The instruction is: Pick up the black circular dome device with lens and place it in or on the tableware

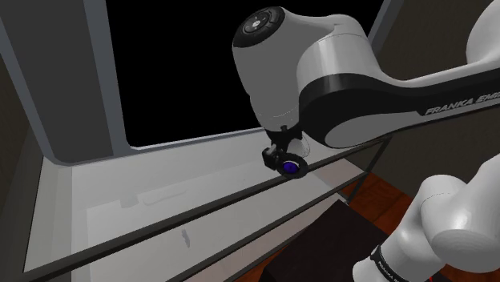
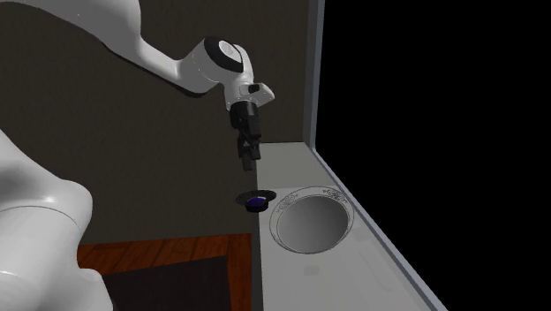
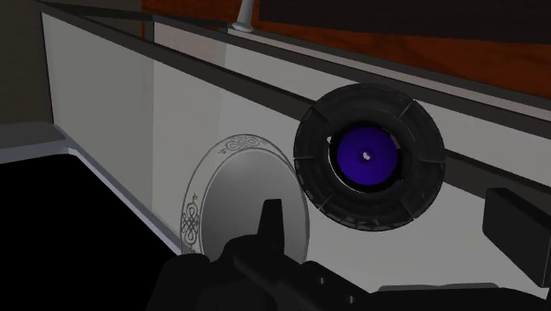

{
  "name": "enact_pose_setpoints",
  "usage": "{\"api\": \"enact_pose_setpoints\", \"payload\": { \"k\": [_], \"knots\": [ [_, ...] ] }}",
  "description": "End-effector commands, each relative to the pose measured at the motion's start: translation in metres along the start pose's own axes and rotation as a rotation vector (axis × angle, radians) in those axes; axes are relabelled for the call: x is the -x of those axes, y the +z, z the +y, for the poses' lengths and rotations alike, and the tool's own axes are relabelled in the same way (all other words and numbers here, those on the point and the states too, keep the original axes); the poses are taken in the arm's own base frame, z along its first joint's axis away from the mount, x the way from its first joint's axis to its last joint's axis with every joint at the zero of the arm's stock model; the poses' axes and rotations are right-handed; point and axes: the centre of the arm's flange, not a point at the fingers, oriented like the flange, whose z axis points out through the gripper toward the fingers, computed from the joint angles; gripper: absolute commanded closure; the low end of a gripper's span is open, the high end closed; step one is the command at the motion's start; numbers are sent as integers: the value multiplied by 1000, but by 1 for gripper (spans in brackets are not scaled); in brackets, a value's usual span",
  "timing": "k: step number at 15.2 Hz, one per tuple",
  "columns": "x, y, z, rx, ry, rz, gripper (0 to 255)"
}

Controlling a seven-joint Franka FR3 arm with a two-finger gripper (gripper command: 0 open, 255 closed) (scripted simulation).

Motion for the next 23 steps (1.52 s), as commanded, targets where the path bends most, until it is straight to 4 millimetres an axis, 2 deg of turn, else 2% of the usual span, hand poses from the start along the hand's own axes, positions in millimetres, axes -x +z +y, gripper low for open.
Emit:
{"api": "enact_pose_setpoints", "payload": {
  "k": [1, 3, 11, 12, 21, 22, 23],
  "knots": [
    [1, 11, 1, -5, -2, 2, 0],
    [0, 24, 1, -5, -2, 2, 0],
    [0, 24, 1, -5, -2, 2, 0],
    [0, 24, 1, -5, -2, 2, 255],
    [0, 24, 1, -5, -2, 2, 255],
    [0, 24, 1, -5, -2, 2, 0],
    [-1, 31, 43, -195, 72, -23, 0]
  ]
}}
